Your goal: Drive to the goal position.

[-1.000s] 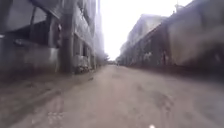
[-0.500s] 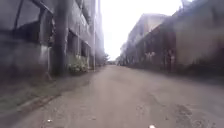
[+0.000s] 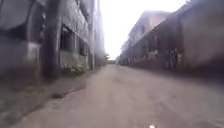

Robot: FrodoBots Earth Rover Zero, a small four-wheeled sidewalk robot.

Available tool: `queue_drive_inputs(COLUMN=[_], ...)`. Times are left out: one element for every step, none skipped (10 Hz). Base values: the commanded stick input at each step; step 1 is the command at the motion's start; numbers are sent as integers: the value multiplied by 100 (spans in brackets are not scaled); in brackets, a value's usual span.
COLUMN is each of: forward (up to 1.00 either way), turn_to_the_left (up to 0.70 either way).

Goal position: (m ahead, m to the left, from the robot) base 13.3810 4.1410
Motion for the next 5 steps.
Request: queue_drive_inputs(forward=[100, 100, 100, 100, 100], turn_to_the_left=[0, 0, 0, 0, 0])
